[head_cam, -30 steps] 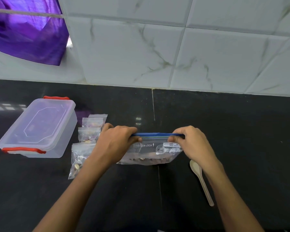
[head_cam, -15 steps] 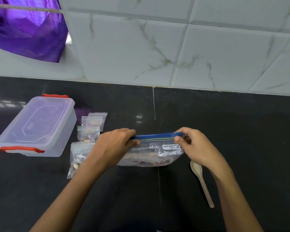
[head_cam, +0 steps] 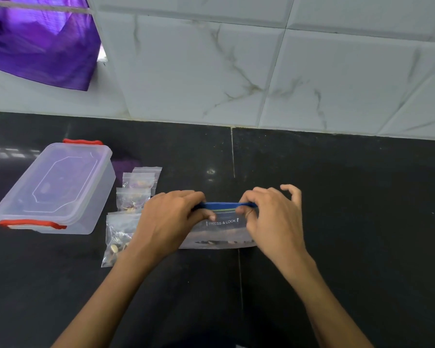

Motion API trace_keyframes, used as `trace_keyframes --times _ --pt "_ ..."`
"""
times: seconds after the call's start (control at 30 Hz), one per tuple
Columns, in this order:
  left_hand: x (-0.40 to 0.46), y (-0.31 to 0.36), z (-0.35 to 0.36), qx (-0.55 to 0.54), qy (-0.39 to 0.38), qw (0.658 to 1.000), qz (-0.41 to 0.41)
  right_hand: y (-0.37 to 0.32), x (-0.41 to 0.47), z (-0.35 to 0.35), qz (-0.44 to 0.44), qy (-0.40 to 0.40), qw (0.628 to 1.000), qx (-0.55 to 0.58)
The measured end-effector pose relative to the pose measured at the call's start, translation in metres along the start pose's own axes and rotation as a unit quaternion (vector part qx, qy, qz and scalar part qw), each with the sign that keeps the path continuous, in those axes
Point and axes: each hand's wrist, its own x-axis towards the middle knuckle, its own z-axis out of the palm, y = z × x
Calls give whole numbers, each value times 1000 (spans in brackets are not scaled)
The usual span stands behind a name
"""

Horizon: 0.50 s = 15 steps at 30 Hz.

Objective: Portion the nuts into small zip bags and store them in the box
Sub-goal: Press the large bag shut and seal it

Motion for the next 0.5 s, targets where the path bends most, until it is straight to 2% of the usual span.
trace_keyframes --times 0.1,0.23,0.37,0.5 --pt "-3 -7 0 40 17 999 -33 3 2 1 8 -25 1000 -8" --pt "-3 -15 6 42 -23 998 -47 3 -4 3 -26 -79 996 -24" --pt "-13 -2 6 88 -18 996 -26 6 -10 6 -47 -118 992 -5" --pt "-31 25 18 130 -50 989 45 10 -14 14 -43 -151 986 52"
